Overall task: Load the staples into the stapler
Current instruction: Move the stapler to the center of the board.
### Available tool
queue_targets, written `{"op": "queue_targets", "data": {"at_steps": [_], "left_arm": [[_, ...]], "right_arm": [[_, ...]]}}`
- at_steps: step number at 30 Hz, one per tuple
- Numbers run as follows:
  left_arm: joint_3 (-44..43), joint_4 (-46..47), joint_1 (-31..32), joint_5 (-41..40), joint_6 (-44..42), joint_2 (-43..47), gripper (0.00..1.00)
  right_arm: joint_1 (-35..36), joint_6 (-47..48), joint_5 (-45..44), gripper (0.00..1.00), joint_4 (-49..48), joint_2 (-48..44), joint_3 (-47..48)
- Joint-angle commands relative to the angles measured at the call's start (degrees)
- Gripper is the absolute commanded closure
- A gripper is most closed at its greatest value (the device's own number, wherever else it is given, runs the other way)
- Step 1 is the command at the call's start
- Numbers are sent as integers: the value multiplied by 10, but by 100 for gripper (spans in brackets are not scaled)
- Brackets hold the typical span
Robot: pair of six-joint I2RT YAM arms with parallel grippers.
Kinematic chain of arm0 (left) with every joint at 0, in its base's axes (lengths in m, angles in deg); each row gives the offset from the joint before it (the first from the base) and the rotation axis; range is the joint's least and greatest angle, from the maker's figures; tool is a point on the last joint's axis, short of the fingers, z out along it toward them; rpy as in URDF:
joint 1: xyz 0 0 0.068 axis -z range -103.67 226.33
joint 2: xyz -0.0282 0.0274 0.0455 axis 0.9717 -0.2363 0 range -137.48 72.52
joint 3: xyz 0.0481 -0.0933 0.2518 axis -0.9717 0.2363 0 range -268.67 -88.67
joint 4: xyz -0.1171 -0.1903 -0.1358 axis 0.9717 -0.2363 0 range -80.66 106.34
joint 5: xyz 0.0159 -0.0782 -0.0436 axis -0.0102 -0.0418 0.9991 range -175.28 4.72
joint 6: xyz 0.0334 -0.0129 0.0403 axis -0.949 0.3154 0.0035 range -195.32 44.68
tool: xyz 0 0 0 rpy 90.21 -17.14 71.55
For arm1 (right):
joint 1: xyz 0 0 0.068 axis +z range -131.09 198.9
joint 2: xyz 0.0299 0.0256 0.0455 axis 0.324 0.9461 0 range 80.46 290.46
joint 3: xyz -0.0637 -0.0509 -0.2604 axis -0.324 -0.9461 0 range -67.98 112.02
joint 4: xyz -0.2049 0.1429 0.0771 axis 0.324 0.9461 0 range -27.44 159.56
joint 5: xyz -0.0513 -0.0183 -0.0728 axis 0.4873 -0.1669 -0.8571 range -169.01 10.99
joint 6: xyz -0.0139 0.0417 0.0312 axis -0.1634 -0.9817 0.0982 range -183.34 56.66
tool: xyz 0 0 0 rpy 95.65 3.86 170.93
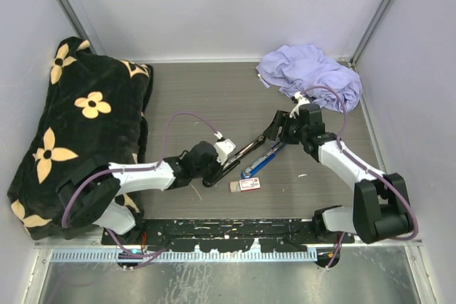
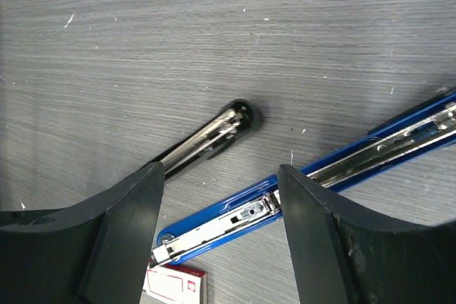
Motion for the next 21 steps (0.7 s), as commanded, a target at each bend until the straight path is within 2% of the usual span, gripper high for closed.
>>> {"op": "queue_targets", "data": {"at_steps": [1, 14, 21], "left_arm": [[44, 20, -5, -36, 28, 51, 100], [130, 149, -7, -40, 48, 121, 100], [148, 163, -7, -45, 53, 152, 100]], "right_arm": [[-1, -4, 34, 29, -59, 43, 25], [1, -5, 123, 29, -78, 188, 117], [11, -14, 158, 29, -77, 251, 150]]}}
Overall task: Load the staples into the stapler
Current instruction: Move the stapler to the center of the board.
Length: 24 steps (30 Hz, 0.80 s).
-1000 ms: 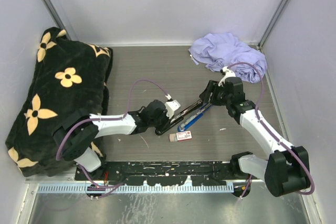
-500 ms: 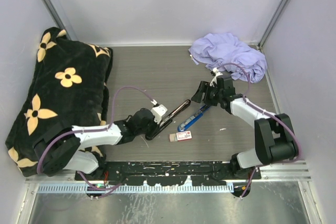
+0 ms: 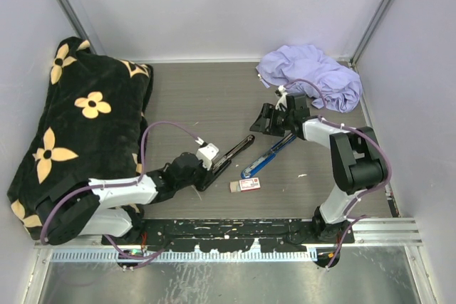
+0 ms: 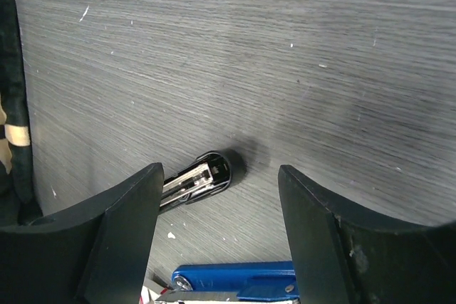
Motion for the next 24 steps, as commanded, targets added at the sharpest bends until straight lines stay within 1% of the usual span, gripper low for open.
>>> {"op": "queue_targets", "data": {"at_steps": [1, 5, 13, 20, 24], "left_arm": [[9, 59, -3, -15, 11, 40, 100], [7, 49, -4, -22, 11, 69, 100], [6, 32, -4, -18, 8, 109, 100], [2, 15, -4, -14, 6, 129, 100], [1, 15, -4, -13, 5, 129, 100]], "right_arm": [[11, -9, 36, 29, -21, 18, 35], [18, -20, 31, 29, -23, 22, 36], [30, -59, 54, 29, -46, 48, 36], [36, -95, 94, 28, -85, 53, 29], [39, -123, 135, 29, -118, 54, 24]]}}
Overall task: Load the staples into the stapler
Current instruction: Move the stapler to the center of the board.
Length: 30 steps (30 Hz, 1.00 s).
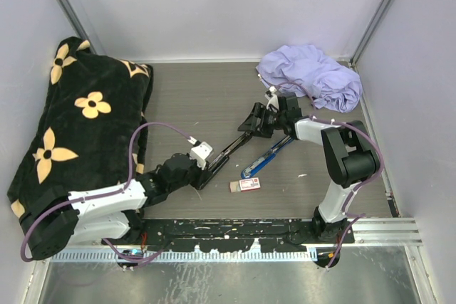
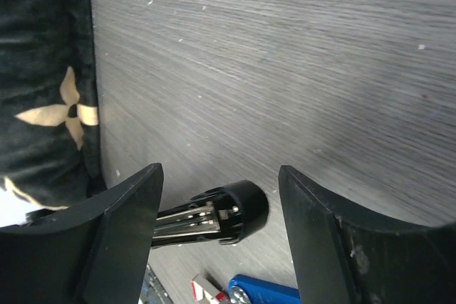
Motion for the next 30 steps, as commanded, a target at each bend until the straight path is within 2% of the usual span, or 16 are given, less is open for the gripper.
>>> {"op": "queue_targets", "data": {"at_steps": [1, 6, 12, 20, 28, 30], "left_arm": [[-19, 55, -4, -5, 0, 21, 100], [-29, 47, -3, -8, -6, 3, 100], [-56, 38, -4, -10, -27, -47, 100], [-104, 66, -3, 15, -61, -140, 100], [-172, 76, -3, 33, -75, -250, 100], [-184, 86, -3, 38, -70, -275, 96]], "right_arm": [[5, -35, 57, 29, -59, -4, 8], [7, -34, 78, 35, -50, -26, 5], [6, -9, 65, 47, -27, -64, -5], [17, 52, 54, 48, 10, -72, 1], [32, 80, -22, 50, 49, -92, -12], [36, 90, -50, 50, 61, -105, -14]]}}
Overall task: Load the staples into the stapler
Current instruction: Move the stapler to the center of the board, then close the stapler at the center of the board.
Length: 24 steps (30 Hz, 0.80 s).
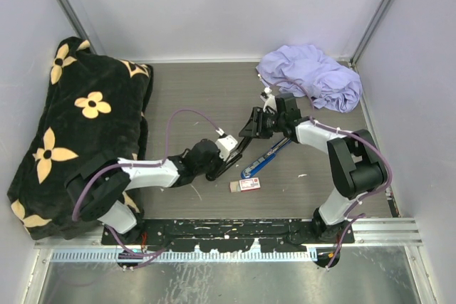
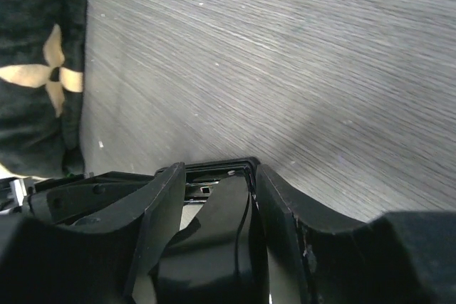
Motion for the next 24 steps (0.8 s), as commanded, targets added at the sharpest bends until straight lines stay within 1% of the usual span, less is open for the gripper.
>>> {"op": "queue_targets", "data": {"at_steps": [1, 4, 5, 8, 11, 13, 15, 17, 19, 24], "left_arm": [[-45, 86, -2, 22, -2, -40, 92], [-57, 100, -2, 25, 8, -56, 76], [-60, 102, -2, 23, 10, -56, 64], [-61, 106, -2, 18, 13, -41, 38], [-54, 96, -3, 19, 16, -3, 18], [-46, 73, -5, 18, 20, 31, 10], [-39, 44, -8, 13, 23, 71, 6], [-31, 8, -18, 6, 29, 110, 5], [-23, -30, -31, 6, 39, 156, 4], [-3, -103, -72, 23, 75, 238, 1]], "right_arm": [[10, 36, -65, 50, 26, -51, -4], [19, 49, -106, 50, 40, -69, -7], [21, 53, -116, 50, 43, -73, -7], [25, 61, -137, 49, 49, -85, -7], [27, 69, -135, 48, 52, -89, -1], [31, 75, -134, 46, 58, -91, 4], [38, 82, -133, 43, 61, -96, 9], [47, 91, -136, 38, 69, -102, 16], [56, 100, -142, 36, 76, -108, 20], [75, 111, -147, 32, 89, -122, 27]]}}
